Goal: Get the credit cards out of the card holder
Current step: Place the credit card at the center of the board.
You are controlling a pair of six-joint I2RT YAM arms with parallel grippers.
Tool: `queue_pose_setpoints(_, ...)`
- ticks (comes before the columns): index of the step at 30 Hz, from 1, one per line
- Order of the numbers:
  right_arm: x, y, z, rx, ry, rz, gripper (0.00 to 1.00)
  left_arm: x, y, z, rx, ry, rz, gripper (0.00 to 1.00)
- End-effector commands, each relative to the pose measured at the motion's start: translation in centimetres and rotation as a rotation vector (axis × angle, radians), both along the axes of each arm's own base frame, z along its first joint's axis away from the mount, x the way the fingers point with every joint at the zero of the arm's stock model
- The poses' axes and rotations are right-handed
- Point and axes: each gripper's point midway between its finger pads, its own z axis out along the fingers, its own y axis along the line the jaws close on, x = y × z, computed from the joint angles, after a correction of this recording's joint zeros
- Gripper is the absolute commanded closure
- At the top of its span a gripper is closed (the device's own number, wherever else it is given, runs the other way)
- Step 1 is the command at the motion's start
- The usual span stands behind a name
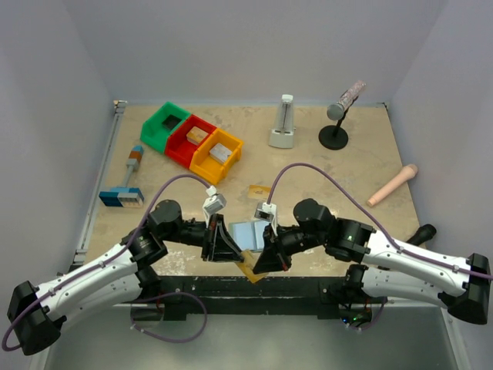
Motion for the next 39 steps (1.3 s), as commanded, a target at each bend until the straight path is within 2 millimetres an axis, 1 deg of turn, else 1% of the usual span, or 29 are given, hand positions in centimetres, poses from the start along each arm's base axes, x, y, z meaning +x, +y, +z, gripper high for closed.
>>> queue_pose_setpoints(1,0.4,0.5,2.0,0.045,-0.052,0.006,1.0,-0.6,-0.1,0.8,-0.039,-0.021,-0.038,0.83)
queue_pose_setpoints(2,0.4,0.5,1.9,0.042,-0.049,0.008,1.0,-0.5,-0.1,0.7,-0.037,-0.019,-0.038,0.86)
queue_pose_setpoints(5,0.3,0.5,1.9,0.04,-0.045,0.012,1.0,-0.6,-0.2,0.9,-0.047,-0.023,-0.043,0.99)
queue_pose_setpoints(6,0.3,0.5,1.9,0.04,-0.044,0.013,1.0,-0.6,-0.2,1.0,-0.05,-0.025,-0.042,1.0)
queue_pose_setpoints(7,0.3,0.4,1.9,0.037,-0.043,0.012,0.97,-0.6,-0.2,1.0,-0.049,-0.024,-0.039,1.0)
queue_pose_setpoints(8,0.3,0.3,1.9,0.035,-0.044,0.008,0.84,-0.5,-0.2,1.1,-0.053,-0.028,-0.036,1.0)
queue_pose_setpoints(10,0.4,0.1,1.9,0.032,-0.05,-0.008,0.62,-0.4,-0.1,1.2,-0.056,-0.031,-0.022,1.0)
queue_pose_setpoints(11,0.5,-0.1,1.9,0.036,-0.058,-0.019,0.56,-0.2,-0.1,1.3,-0.058,-0.035,-0.005,1.0)
queue_pose_setpoints(13,1.0,-0.7,2.7,0.065,-0.094,-0.068,0.48,0.4,-0.1,1.2,-0.049,-0.046,0.035,1.0)
queue_pose_setpoints(15,2.1,-1.6,3.0,0.085,-0.139,-0.158,0.45,1.2,0.1,1.2,-0.053,-0.054,0.099,1.0)
queue_pose_setpoints(17,4.0,-2.9,3.3,0.106,-0.183,-0.303,0.43,2.6,0.2,1.5,-0.076,-0.038,0.198,1.0)
queue_pose_setpoints(18,5.2,-3.7,3.2,0.115,-0.194,-0.401,0.42,3.4,0.4,1.2,-0.087,-0.011,0.26,1.0)
queue_pose_setpoints(19,6.0,-4.3,3.3,0.141,-0.191,-0.474,0.42,4.4,0.6,1.4,-0.105,0.015,0.329,1.0)
queue_pose_setpoints(20,6.4,-4.9,3.4,0.176,-0.175,-0.53,0.42,5.3,0.7,1.8,-0.148,0.045,0.389,1.0)
queue_pose_setpoints(21,6.7,-5.2,3.6,0.214,-0.162,-0.568,0.42,5.7,0.9,2.0,-0.187,0.076,0.423,1.0)
queue_pose_setpoints(22,7.1,-5.5,3.7,0.25,-0.159,-0.604,0.42,6.0,1.0,2.7,-0.24,0.108,0.446,1.0)
queue_pose_setpoints(23,6.9,-5.4,4.0,0.295,-0.145,-0.603,0.42,6.1,1.1,2.8,-0.273,0.161,0.457,1.0)
queue_pose_setpoints(24,6.8,-5.3,4.1,0.32,-0.128,-0.606,0.42,6.4,1.2,3.2,-0.309,0.174,0.47,1.0)
queue_pose_setpoints(25,6.7,-5.1,4.1,0.332,-0.115,-0.603,0.42,6.6,1.2,3.1,-0.323,0.189,0.482,1.0)
queue_pose_setpoints(28,6.7,-4.4,3.6,0.301,-0.08,-0.596,0.41,7.4,1.3,2.9,-0.327,0.205,0.524,1.0)
queue_pose_setpoints(31,7.2,-3.8,3.0,0.258,-0.061,-0.611,0.4,7.9,1.6,3.1,-0.355,0.213,0.562,1.0)
queue_pose_setpoints(33,7.6,-3.7,2.8,0.259,-0.048,-0.636,0.4,8.0,1.8,3.3,-0.365,0.214,0.572,1.0)
queue_pose_setpoints(35,7.6,-3.4,3.1,0.286,-0.04,-0.637,0.4,8.1,1.9,3.3,-0.364,0.215,0.579,1.0)
queue_pose_setpoints(38,7.8,-3.0,2.8,0.303,-0.031,-0.639,0.41,8.0,2.0,3.0,-0.355,0.22,0.577,1.0)
queue_pose_setpoints(39,7.9,-2.8,3.3,0.337,-0.03,-0.641,0.41,7.9,2.0,3.0,-0.356,0.223,0.575,1.0)
